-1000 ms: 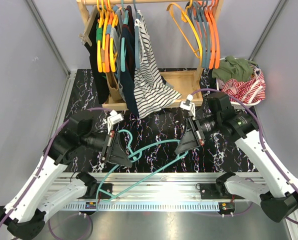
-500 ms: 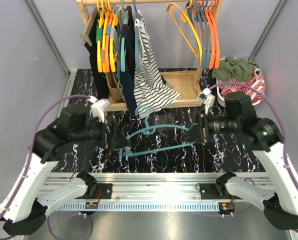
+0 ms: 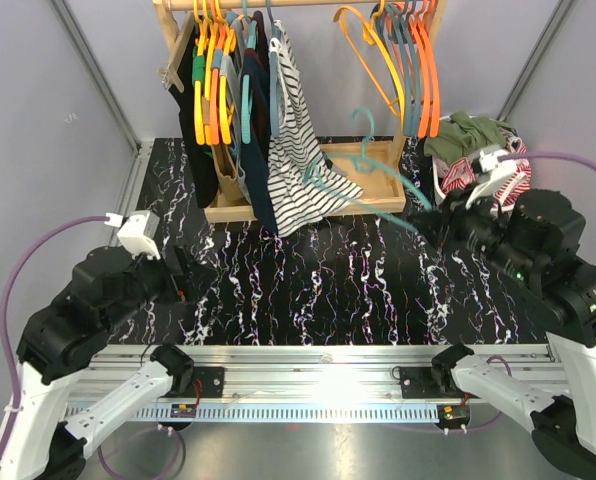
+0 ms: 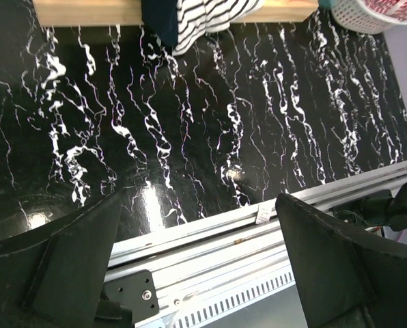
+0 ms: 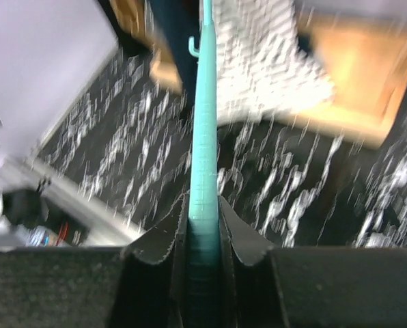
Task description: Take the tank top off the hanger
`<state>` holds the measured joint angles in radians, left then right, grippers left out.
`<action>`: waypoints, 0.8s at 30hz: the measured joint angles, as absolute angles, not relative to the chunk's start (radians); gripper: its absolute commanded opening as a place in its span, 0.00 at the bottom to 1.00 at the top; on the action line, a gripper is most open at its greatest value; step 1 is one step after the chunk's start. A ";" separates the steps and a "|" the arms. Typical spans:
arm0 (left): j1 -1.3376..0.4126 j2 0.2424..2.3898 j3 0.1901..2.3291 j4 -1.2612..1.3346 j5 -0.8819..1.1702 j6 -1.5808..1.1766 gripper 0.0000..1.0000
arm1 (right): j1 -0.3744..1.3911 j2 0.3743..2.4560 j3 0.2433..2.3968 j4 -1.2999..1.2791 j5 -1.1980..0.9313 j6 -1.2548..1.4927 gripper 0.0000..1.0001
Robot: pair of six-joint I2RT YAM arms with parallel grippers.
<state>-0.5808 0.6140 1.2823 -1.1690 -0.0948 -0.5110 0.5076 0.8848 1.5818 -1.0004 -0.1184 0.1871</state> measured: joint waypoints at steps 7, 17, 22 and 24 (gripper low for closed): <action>-0.581 0.599 1.202 -1.134 -0.084 -0.541 0.99 | 0.508 1.029 1.634 -0.659 0.054 0.111 0.00; -0.581 0.540 1.175 -1.100 -0.081 -0.577 0.99 | 0.508 1.256 1.606 -0.259 0.210 0.068 0.00; -0.581 0.535 1.162 -1.099 -0.081 -0.584 0.99 | 0.508 1.290 1.600 -0.142 0.252 0.058 0.00; -0.581 0.530 1.150 -1.098 -0.080 -0.588 0.99 | 0.508 1.311 1.607 -0.123 0.270 0.057 0.00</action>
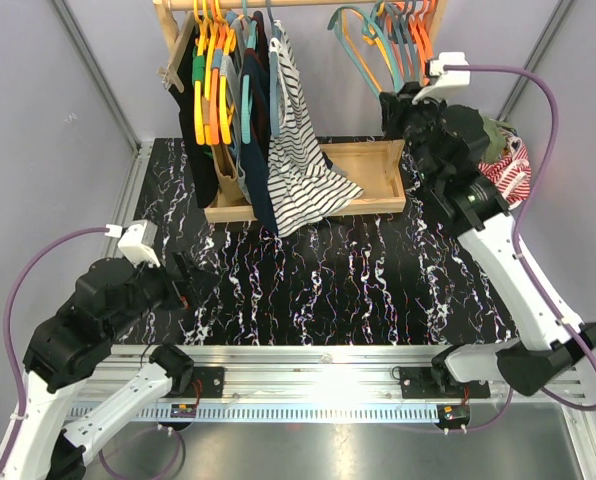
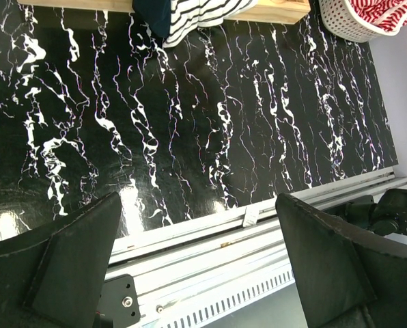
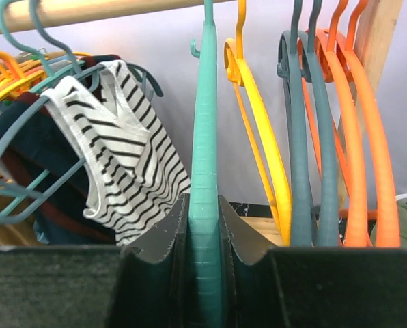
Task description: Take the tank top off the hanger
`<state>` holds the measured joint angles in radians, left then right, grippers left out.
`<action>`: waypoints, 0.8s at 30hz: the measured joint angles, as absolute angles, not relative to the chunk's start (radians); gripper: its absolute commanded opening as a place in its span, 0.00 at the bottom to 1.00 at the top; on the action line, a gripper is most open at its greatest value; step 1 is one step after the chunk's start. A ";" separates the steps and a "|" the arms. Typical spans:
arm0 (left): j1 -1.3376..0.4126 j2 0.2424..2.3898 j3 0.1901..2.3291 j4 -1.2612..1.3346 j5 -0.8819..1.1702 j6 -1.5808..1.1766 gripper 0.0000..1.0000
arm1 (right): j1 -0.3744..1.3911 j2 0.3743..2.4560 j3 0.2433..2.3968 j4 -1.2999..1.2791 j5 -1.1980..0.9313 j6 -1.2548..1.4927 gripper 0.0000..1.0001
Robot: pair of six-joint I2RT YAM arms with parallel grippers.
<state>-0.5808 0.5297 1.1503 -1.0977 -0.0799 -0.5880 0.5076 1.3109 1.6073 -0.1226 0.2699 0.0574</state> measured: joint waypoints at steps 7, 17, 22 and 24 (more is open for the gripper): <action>-0.581 0.524 1.128 -1.097 -0.074 -0.605 0.99 | 0.508 1.467 1.717 -0.163 0.297 0.073 0.00; -0.581 0.495 1.109 -1.093 -0.071 -0.634 0.99 | 0.510 1.510 1.781 -0.263 0.458 0.144 0.00; -0.581 0.490 1.102 -1.084 -0.064 -0.648 0.99 | 0.511 1.510 1.794 -0.294 0.546 0.181 0.00; -0.581 0.490 1.101 -1.078 -0.062 -0.653 0.99 | 0.511 1.510 1.796 -0.303 0.542 0.181 0.19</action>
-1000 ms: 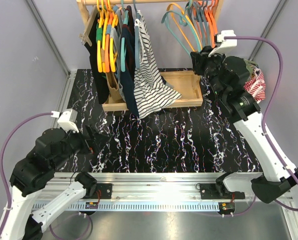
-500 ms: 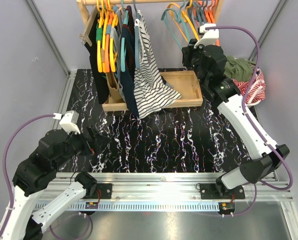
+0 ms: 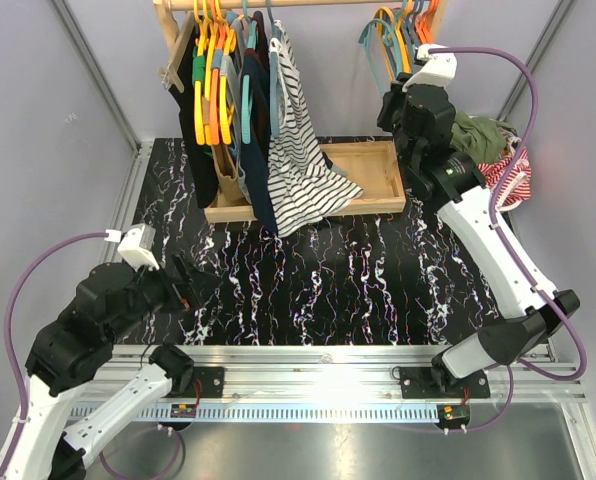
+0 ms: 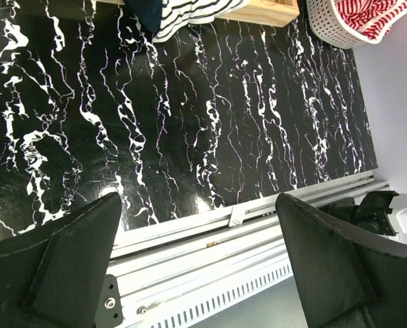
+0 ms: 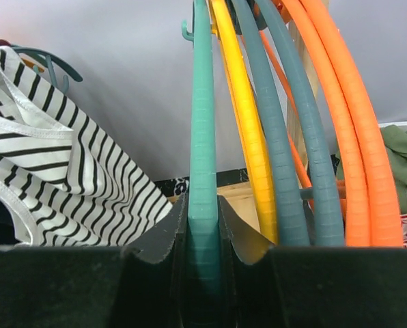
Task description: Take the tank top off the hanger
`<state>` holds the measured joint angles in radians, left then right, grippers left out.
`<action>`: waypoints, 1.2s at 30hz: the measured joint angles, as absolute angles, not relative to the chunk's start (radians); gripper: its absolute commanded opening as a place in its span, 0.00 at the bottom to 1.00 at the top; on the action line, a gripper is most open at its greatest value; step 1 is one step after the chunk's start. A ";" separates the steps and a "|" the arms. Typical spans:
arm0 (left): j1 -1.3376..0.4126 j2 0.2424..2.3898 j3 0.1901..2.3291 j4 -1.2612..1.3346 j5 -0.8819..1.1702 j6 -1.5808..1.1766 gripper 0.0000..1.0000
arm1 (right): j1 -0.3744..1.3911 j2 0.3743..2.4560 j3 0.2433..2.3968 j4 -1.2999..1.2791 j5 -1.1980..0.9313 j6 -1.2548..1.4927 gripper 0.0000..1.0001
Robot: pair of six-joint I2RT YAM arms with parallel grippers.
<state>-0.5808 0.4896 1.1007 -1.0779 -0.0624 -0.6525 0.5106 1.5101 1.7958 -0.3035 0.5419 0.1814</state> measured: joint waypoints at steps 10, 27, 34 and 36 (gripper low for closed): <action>-0.581 0.490 1.095 -1.064 -0.054 -0.656 0.99 | 0.508 1.413 1.792 -0.493 0.311 0.232 1.00; -0.581 0.491 1.137 -1.066 -0.032 -0.644 0.99 | 0.715 1.444 1.855 -0.825 -0.374 0.340 1.00; -0.581 0.483 1.137 -1.067 -0.026 -0.645 0.99 | 0.756 1.679 2.156 -0.779 -0.086 0.331 1.00; -0.581 0.471 1.137 -1.067 -0.027 -0.645 0.99 | 0.788 1.731 2.239 -0.743 0.017 0.315 1.00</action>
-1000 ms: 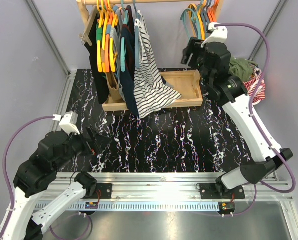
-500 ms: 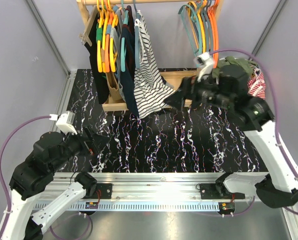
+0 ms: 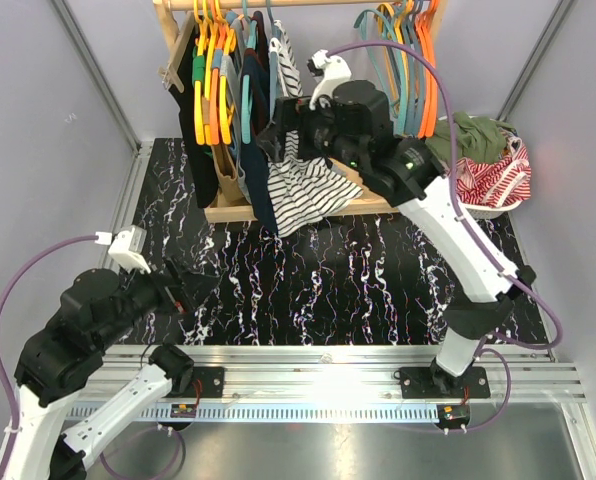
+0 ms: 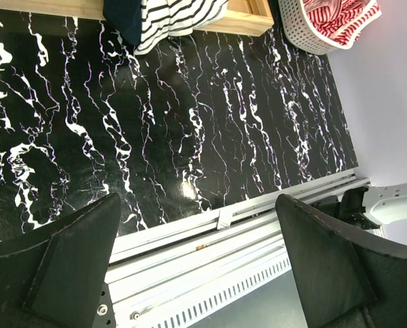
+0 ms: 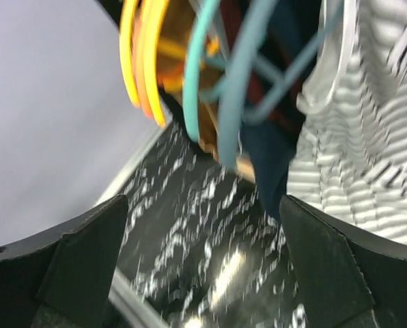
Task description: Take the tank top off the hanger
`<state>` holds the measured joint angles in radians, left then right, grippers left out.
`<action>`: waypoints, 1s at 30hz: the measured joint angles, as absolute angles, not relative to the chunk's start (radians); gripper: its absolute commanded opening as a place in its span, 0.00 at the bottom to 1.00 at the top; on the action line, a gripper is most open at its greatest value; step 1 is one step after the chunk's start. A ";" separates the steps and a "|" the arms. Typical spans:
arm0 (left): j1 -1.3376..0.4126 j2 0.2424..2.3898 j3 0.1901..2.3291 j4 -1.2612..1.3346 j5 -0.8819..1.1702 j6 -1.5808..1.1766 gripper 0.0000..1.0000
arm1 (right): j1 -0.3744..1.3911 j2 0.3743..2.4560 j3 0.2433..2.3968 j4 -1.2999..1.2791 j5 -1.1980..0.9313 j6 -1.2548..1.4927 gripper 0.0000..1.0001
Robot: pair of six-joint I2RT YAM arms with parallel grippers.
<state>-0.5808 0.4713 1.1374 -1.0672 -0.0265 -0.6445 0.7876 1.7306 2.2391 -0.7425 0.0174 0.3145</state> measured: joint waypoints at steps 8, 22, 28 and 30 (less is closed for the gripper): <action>-0.581 0.453 1.138 -1.076 -0.033 -0.644 0.99 | 0.875 1.923 2.467 -0.625 0.360 0.281 0.86; -0.584 0.411 1.146 -1.129 -0.069 -0.629 0.99 | 0.874 2.091 2.588 -0.622 0.660 0.209 0.00; -0.590 0.411 1.146 -1.128 -0.069 -0.619 0.99 | 0.855 2.040 2.493 -0.560 0.657 0.139 0.00; -0.591 0.411 1.146 -1.128 -0.071 -0.618 0.99 | 0.837 2.004 2.443 -0.530 0.634 0.110 0.00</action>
<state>-0.5907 0.4114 1.1461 -1.1282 -0.0708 -0.6178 0.8368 2.0037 2.4428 -0.5301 0.6338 0.1104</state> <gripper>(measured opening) 0.988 0.222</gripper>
